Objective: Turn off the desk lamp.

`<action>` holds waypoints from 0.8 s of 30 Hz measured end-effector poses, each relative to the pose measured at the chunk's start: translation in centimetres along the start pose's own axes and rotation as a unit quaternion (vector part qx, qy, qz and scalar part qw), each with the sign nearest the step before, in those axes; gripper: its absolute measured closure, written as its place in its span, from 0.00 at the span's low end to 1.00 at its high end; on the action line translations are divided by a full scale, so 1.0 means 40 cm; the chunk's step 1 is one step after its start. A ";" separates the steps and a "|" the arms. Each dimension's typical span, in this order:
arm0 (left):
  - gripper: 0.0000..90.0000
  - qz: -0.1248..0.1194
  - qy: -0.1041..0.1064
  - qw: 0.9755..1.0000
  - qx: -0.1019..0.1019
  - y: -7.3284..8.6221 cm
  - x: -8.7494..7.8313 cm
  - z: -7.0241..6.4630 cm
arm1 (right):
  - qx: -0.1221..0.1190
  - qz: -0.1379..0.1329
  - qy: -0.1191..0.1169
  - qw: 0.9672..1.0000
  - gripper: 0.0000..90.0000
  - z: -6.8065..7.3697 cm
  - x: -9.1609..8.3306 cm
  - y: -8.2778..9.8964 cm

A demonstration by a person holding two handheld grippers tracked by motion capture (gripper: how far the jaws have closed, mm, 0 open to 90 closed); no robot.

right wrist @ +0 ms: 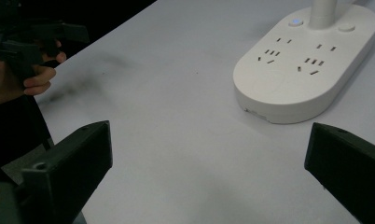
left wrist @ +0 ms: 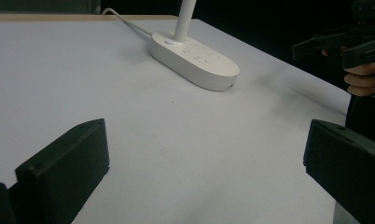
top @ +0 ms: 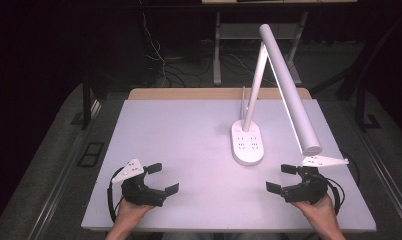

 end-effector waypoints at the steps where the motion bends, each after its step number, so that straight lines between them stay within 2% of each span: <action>1: 0.00 0.003 -0.001 1.000 0.002 0.000 0.001 0.000 | 0.000 0.002 -0.001 1.000 0.01 -0.001 0.000 0.001; 18: 0.00 0.008 0.004 1.000 0.009 -0.001 0.013 -0.010 | 0.011 0.019 -0.001 1.000 0.01 -0.009 -0.003 0.013; 24: 0.00 0.010 0.000 1.000 0.011 0.002 0.012 -0.012 | 0.015 0.020 0.001 1.000 0.01 -0.012 -0.008 0.015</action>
Point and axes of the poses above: each handheld gripper's, and its own axes: x roughly forward along the jaws, y roughly out of its underside, z roughly to its left, the point moved 2 cm from there along x, roughly forward along the jaws, and after that the axes turned 8 degrees about -x, right-handed, at the moved point
